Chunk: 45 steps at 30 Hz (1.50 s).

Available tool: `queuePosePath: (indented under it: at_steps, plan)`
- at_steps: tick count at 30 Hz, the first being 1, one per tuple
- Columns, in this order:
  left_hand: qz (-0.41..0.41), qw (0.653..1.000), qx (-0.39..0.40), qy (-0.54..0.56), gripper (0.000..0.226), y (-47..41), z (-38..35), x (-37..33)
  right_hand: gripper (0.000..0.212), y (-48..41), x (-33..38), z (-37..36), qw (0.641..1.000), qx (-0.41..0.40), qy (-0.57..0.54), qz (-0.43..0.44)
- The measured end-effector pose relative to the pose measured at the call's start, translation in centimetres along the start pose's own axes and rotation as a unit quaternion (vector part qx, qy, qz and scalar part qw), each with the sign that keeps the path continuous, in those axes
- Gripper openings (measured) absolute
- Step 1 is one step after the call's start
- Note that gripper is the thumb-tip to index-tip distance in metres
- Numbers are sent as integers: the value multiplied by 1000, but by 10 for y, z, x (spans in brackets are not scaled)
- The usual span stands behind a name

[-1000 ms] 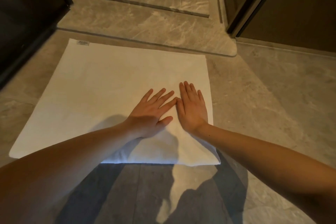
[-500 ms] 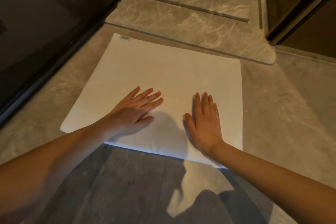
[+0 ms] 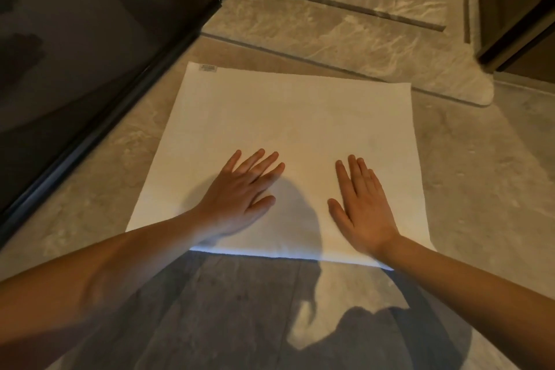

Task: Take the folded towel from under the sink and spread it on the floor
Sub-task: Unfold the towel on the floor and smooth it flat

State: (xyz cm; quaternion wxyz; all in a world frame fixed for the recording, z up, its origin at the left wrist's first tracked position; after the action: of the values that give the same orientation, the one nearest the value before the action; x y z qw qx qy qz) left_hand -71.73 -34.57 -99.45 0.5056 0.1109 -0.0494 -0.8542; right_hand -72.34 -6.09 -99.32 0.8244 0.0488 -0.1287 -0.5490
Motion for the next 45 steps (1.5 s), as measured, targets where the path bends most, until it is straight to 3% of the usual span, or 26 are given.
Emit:
queuePosePath:
  at_steps: [5,8,10,14,20,27,33,37,39,42,45]
  plan:
    - [105,994,30,27,69,29,-4,-42,71,-28,-21,20,990,45,55,120]
    - [123,991,57,23,78,34,6,-59,73,-42,-27,39,977,81,105,168]
    - [84,996,29,31,71,23,24,-46,75,-42,-15,44,986,60,89,127]
    - [-30,998,19,-51,60,-12,44,7,79,-31,43,35,996,-14,-33,-80]
    - [-14,996,47,-75,58,-32,27,41,77,-26,72,4,994,35,11,-105]
    - [85,994,-62,37,58,-3,6,22,78,-52,49,10,996,58,57,32]
    - [230,972,13,48,70,15,-6,-9,77,-100,28,31,968,88,119,201]
    - [225,974,27,23,76,16,3,-8,80,-130,30,52,947,110,173,249]
    - [183,983,-16,-6,73,20,15,16,78,-128,43,53,961,84,147,218]
    - [115,992,-53,-11,63,32,18,59,73,-107,72,40,997,-4,18,81]
    - [122,990,-63,41,59,43,6,80,70,-91,98,16,998,12,2,58]
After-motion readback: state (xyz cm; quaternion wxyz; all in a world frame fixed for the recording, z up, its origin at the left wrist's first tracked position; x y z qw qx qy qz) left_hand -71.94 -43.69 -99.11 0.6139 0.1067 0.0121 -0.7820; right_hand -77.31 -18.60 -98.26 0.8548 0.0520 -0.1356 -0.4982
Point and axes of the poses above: each hand's wrist, its own y-axis away from the middle knuckle, its own z-axis out of the back of the hand, x = y × z, the point moved 1 cm from there along -y, towards the middle knuckle, and after that the axes turned 5 degrees about x, right-handed, at the moved point
